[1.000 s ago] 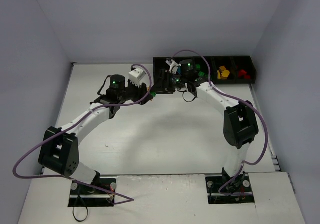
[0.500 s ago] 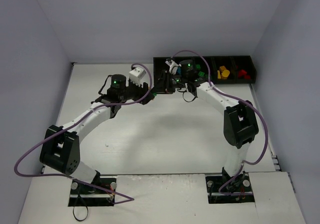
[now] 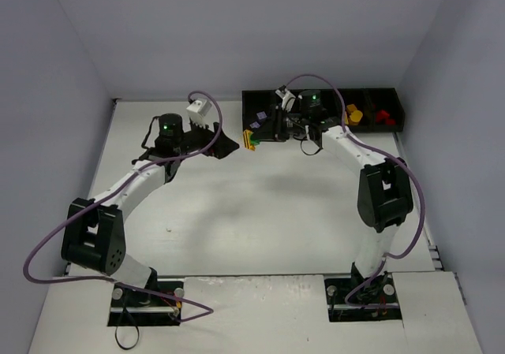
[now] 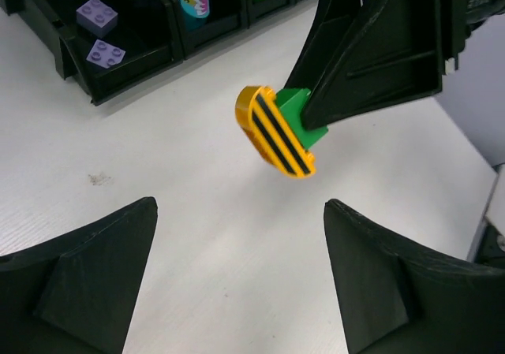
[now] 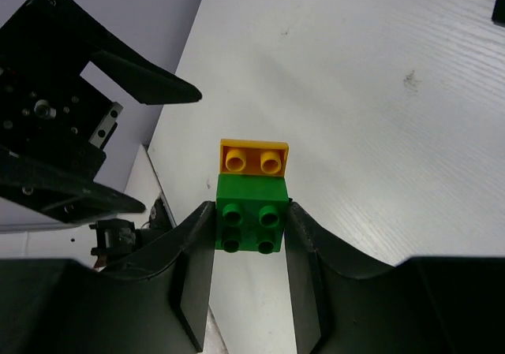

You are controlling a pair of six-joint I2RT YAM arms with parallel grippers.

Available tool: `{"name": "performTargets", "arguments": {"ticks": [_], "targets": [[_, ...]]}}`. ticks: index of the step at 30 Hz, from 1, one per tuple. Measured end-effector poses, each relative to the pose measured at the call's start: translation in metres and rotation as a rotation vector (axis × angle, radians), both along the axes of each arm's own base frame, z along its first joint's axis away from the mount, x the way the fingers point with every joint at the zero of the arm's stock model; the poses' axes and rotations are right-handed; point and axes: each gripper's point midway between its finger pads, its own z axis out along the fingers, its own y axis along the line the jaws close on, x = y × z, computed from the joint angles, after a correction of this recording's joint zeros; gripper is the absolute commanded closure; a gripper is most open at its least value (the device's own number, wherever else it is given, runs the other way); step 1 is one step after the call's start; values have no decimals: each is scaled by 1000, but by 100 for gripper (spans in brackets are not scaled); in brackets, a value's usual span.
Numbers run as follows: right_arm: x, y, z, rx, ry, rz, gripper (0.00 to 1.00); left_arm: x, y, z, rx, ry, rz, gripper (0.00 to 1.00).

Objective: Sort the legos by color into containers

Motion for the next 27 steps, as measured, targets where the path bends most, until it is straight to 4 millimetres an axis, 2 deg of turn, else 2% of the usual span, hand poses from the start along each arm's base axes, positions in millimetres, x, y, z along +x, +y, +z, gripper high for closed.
{"name": "performTargets", "arguments": {"ticks": [5,11,16,20,27], "targets": [[3,-13,7,25,-26,23,100,-7,2,14,-105,13,-96,26],[-9,-8,34,89,-106,113,100,-21,-19,16,-204,75,-261,30],[-19,-3,52,132,-159,176,100,-24,-26,19,-264,101,-322,36],[-25,0,56,151,-173,212,100,-25,-30,34,-313,85,-354,46],[-32,5,58,162,-187,253,100,-25,-34,51,-378,66,-400,51]]}}
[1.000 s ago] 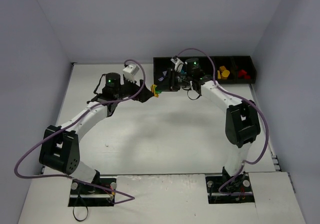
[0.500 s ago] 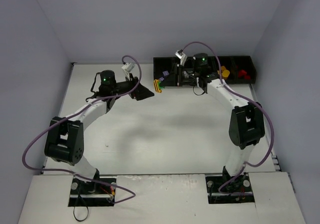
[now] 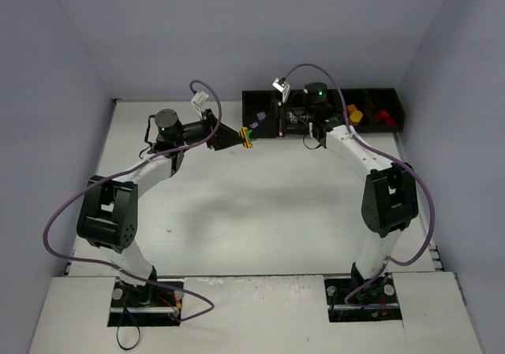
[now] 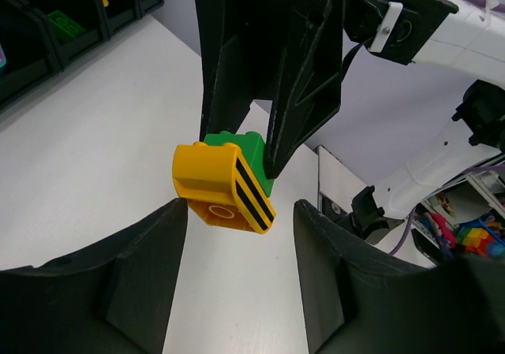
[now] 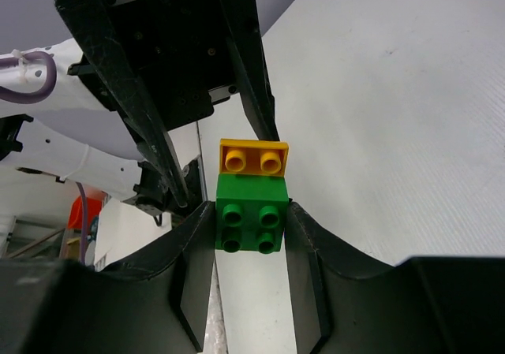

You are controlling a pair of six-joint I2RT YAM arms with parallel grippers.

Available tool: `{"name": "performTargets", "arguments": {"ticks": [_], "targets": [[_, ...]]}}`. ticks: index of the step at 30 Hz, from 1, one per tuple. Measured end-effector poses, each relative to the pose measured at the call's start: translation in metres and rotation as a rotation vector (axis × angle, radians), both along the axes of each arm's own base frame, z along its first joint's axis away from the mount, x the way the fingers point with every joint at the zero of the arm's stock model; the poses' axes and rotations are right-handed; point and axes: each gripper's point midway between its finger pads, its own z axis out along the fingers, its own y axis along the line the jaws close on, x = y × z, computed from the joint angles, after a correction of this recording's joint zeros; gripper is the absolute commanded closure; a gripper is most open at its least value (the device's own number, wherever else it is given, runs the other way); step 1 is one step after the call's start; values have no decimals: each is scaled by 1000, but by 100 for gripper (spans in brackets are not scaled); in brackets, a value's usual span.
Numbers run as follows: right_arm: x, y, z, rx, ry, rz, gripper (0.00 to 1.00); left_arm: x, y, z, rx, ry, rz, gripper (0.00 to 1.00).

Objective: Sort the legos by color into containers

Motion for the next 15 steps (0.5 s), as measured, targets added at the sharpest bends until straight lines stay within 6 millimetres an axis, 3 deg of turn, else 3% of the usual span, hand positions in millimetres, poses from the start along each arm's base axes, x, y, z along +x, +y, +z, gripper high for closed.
{"name": "performTargets", "arguments": {"ticks": [6,10,14,15], "targets": [[0,-1,0,2,-9,3,100,3,-2,-2,-26,30,-11,60],[0,-1,1,2,-14,6,100,5,-2,-3,-33,47,-14,61],[1,-2,1,2,-27,5,100,5,-3,-2,-38,53,-22,53],[1,-2,1,2,-30,6,100,5,-3,-1,-40,53,-25,46]]}}
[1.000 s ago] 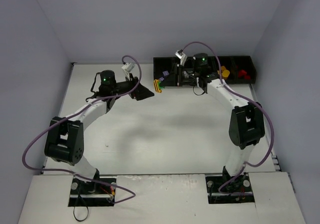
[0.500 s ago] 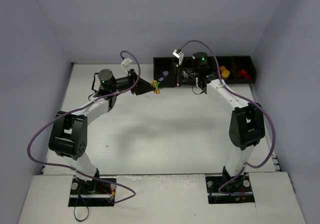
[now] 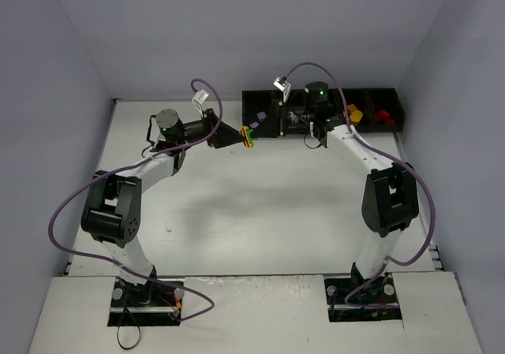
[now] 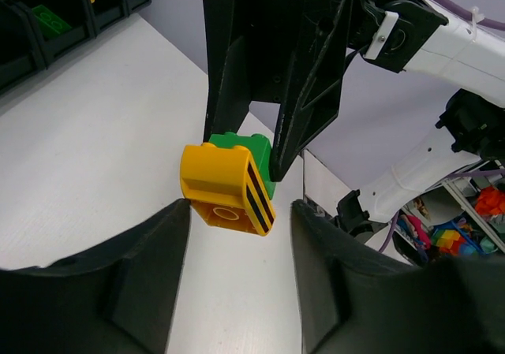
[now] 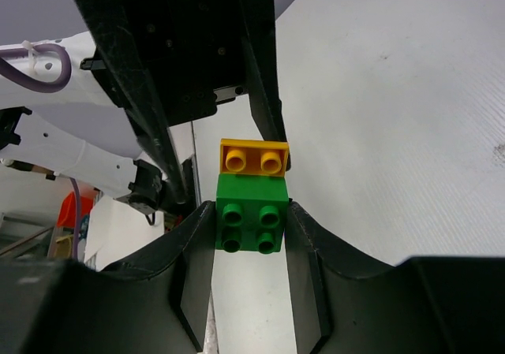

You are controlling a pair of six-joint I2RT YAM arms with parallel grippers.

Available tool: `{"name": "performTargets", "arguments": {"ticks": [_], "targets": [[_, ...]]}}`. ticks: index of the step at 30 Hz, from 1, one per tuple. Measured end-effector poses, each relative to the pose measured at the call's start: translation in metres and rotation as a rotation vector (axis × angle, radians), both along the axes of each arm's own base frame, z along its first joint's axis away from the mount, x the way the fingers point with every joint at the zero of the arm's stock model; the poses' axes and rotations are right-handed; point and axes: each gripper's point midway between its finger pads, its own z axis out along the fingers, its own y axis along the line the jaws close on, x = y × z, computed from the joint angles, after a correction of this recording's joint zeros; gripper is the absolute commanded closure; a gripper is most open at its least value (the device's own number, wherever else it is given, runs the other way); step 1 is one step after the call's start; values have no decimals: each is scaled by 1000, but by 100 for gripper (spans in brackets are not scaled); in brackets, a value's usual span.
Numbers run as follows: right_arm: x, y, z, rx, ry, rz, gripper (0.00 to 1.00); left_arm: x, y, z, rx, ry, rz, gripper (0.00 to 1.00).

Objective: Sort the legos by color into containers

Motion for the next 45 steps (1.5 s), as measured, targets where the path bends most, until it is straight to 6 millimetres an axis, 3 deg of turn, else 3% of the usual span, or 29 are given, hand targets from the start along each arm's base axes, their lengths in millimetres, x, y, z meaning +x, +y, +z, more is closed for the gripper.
{"name": "performTargets", "arguments": {"ticks": [9,15,28,31,36,39,40,45], "targets": [[-7,5,3,6,-6,27,100,1,-6,2,-4,-1,-10,37],[-8,6,6,8,-15,28,100,1,-6,2,-5,5,-10,46],[-8,5,5,8,-14,26,100,0,-4,10,-32,12,-14,48],[-8,4,4,7,-9,25,100,-1,-4,13,-41,14,-19,58],[-10,2,9,11,-20,26,100,0,-4,10,-44,35,-24,66],[-10,2,8,12,-19,28,100,-1,-5,11,-47,35,-26,75],[-10,2,8,12,-19,28,100,-1,-4,11,-48,37,-27,83],[-10,2,8,12,-22,28,100,-1,-4,11,-48,36,-28,98]]}}
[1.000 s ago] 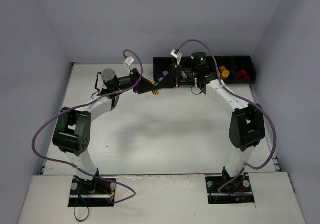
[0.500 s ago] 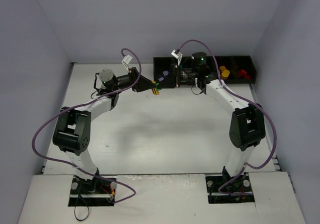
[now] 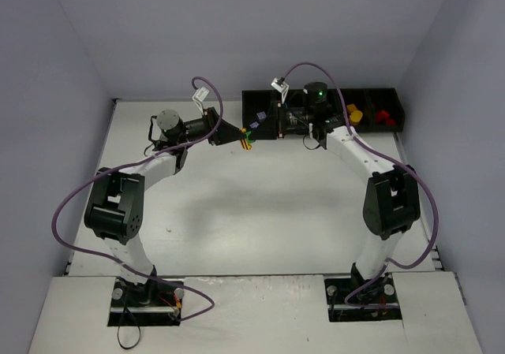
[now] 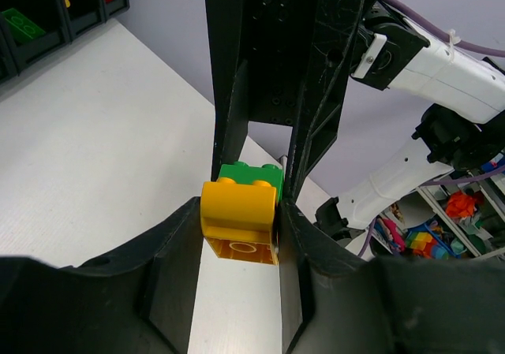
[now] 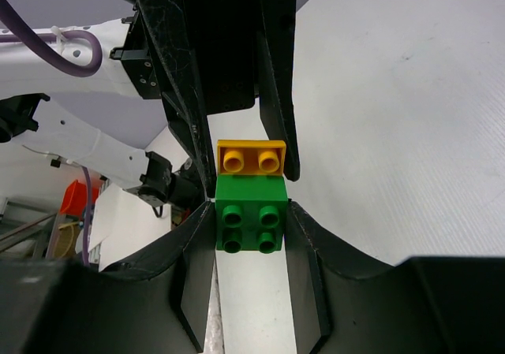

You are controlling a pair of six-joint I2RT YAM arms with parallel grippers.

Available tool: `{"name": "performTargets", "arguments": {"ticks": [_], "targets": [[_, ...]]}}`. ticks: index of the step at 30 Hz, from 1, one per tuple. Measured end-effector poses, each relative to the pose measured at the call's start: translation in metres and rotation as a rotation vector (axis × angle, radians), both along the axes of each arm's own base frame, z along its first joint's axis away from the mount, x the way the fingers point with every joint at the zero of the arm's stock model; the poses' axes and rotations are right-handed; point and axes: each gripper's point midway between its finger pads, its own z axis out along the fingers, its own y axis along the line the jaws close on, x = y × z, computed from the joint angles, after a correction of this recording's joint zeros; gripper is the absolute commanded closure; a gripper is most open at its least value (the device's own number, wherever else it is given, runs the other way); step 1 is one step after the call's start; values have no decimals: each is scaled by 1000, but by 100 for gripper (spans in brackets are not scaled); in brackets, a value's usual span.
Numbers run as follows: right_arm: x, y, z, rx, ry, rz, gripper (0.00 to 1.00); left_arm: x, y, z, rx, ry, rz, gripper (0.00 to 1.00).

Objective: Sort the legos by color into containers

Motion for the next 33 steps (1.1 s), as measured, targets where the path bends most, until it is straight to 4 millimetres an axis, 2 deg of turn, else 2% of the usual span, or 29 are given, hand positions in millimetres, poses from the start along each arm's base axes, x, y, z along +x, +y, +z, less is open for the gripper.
{"name": "performTargets", "arguments": {"ticks": [7,10,16,19,24,29,33], "targets": [[-2,-8,1,5,2,-1,100,-2,-2,-1,-1,1,-4,100],[4,-16,2,6,-5,-23,100,-4,0,-4,1,0,-8,100],[41,-65,3,-1,-16,-173,100,-2,13,-18,14,33,9,100],[53,-77,-1,-21,-21,-231,100,-1,14,-17,14,30,10,100],[92,-106,-28,-187,-10,-497,100,-3,14,-17,19,27,16,100],[141,-163,-36,-399,-70,-861,100,-6,17,-23,52,37,45,100],[173,-205,-41,-545,-129,-1072,94,-12,21,-25,99,32,76,100]]}}
